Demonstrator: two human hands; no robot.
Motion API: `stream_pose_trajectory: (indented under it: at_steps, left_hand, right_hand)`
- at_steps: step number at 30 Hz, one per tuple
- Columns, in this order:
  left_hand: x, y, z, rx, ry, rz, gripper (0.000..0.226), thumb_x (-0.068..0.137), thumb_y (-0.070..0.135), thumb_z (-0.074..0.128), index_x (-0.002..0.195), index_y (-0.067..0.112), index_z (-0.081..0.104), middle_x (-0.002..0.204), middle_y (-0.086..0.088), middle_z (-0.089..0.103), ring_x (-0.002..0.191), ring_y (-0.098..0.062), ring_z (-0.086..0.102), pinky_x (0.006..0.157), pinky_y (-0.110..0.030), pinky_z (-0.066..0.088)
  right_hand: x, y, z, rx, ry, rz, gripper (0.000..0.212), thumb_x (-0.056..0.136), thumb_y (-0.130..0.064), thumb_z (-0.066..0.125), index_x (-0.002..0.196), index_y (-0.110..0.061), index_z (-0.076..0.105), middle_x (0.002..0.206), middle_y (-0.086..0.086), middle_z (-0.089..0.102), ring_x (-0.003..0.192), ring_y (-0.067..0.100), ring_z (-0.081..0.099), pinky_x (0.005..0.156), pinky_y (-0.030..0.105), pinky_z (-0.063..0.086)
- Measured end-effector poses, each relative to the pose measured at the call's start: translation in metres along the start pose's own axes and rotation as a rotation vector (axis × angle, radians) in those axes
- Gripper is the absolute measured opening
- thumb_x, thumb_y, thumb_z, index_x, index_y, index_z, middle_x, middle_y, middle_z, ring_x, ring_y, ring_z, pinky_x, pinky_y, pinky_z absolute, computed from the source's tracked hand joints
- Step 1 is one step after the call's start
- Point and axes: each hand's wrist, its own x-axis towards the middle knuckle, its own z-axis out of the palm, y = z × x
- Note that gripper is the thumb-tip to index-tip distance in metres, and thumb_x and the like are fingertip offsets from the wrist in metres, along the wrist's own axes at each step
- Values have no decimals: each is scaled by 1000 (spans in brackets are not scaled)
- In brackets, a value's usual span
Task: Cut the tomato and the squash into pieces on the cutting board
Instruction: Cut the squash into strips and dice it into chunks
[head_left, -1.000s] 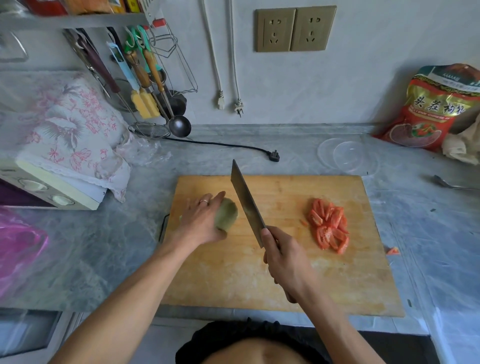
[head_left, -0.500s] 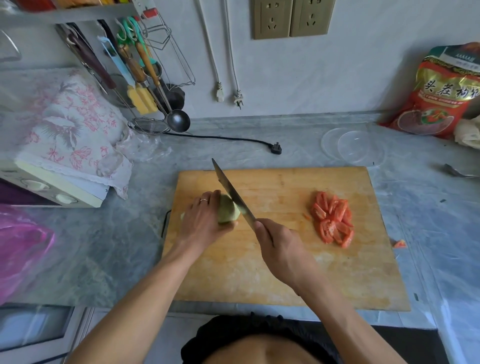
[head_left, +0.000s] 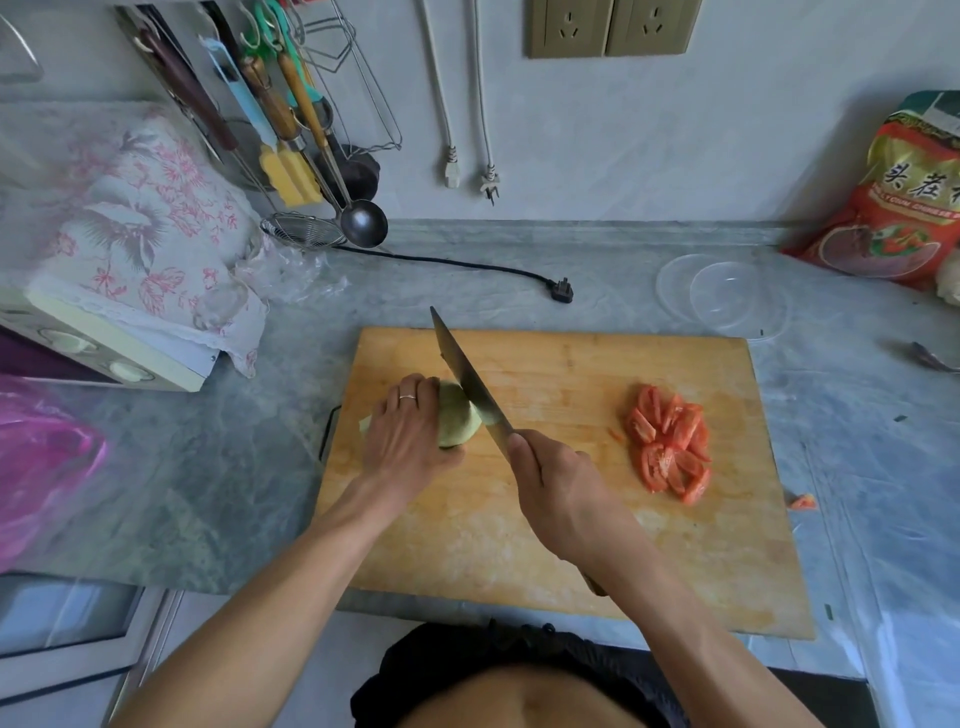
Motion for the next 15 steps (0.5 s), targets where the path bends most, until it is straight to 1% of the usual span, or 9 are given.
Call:
stream_pose_trajectory:
  at_steps: [3,8,15]
  left_hand:
    - [1,0,0,-14,10,-4,78,56,47,80,117,5,55,115,-14,58,100,-31,59,80,-39,49]
    - [1,0,1,-22,35,10,79,47,45,83,110,4,57,108,-14,60,90,-31,61,70,-37,50]
    - [3,2,1,-29,33,-29,79,52,47,82,111,2,57,108,-15,61,92,-32,62,71,-38,51]
  right_hand:
    - [3,-2,-1,-14,-3,-5,40,106,-36,32,70,-21,40,55,3,43,46,16,32,44,28,25]
    - [3,-2,1,-71,-23,8,38,106,-38,31,74,-24,43,53,2,45,44,18,34,40,26,26]
    - [18,-4,0,-81,-34,14,39,106,-38,30,79,-17,49,54,1,47,42,16,34,42,29,28]
